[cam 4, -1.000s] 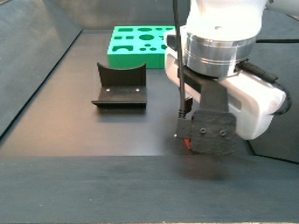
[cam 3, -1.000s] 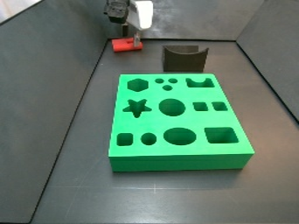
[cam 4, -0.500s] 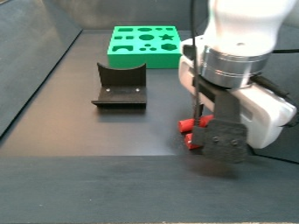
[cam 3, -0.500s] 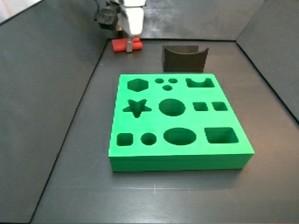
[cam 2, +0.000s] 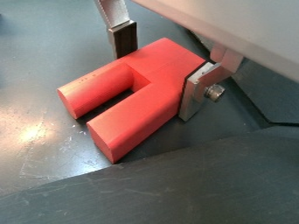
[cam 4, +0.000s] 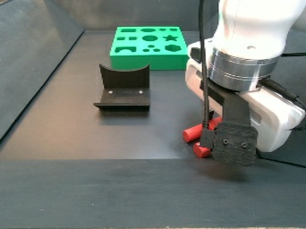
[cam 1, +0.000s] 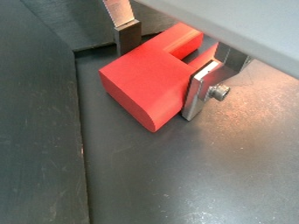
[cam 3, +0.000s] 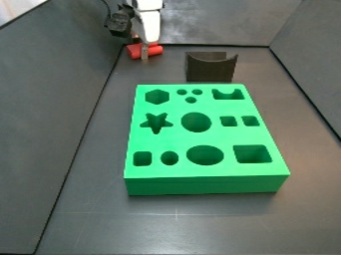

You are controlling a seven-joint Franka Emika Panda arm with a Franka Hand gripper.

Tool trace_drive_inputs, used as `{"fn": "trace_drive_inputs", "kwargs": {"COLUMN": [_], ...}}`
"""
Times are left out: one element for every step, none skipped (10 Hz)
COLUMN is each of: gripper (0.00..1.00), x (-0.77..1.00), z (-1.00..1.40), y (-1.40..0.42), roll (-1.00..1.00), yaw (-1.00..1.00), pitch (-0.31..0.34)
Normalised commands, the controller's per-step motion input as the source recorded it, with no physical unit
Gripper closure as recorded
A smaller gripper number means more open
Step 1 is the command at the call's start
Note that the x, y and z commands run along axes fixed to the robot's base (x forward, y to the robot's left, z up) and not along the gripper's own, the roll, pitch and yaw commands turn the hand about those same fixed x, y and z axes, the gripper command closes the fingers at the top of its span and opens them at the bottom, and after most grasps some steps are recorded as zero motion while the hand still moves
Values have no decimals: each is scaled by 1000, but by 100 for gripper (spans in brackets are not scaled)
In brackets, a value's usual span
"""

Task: Pick up the square-circle object. Move up. Place the square-circle object on the fixture. Regrasp the square-circle object. Move to above the board. Insert the square-circle object.
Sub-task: Pick up the square-circle object.

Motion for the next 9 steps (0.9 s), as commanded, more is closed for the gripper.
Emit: {"fn": "trace_drive_inputs", "kwargs": {"gripper": [100, 100, 100, 100, 100, 100, 100, 100, 100], "x": [0, 0, 0, 0, 0, 0, 0, 0, 0], "z": [0, 0, 0, 0, 0, 0, 0, 0, 0], "y": [0, 0, 0, 0, 0, 0, 0, 0, 0], "roll": [0, 0, 0, 0, 0, 0, 0, 0, 0], "yaw": [0, 0, 0, 0, 0, 0, 0, 0, 0], "pitch": [0, 0, 0, 0, 0, 0, 0, 0, 0]}}
